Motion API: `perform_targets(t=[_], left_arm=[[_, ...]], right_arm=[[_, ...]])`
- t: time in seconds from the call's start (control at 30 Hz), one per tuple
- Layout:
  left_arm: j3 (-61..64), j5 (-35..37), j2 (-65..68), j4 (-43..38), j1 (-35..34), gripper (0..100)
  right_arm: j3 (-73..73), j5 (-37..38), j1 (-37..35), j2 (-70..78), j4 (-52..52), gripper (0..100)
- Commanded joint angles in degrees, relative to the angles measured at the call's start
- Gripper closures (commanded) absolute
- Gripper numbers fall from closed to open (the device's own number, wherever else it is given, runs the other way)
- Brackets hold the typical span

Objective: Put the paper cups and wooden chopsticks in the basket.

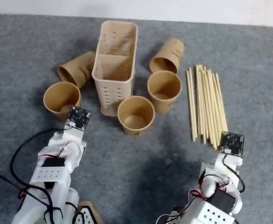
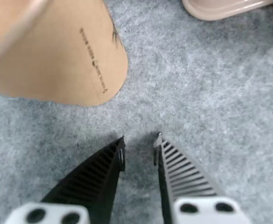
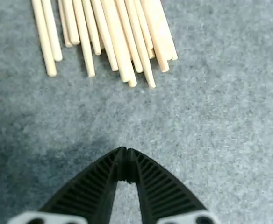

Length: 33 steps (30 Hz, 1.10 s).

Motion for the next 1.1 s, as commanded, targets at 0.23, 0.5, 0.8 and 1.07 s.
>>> perform_targets(t=[0.23, 0.5, 0.8, 1.07], left_arm=[[-1.5, -0.3, -0.6, 0.5, 0.9, 86], [-1.5, -0.3, -0.6, 0.5, 1.3, 86], [-1.5, -0.3, -0.6, 0.6, 7.3, 86], [-5.3, -0.4, -0.7, 1.0, 3.6, 86]], right_arm=[[8.7, 0.7, -1.5, -0.5, -0.5, 98.9], [7.3, 0.7, -11.4, -0.5, -17.5, 98.9], [-19.0, -1.9, -26.9, 0.3, -11.5, 98.8], [-40.0, -9.6, -29.1, 31.3, -4.6, 95.0]])
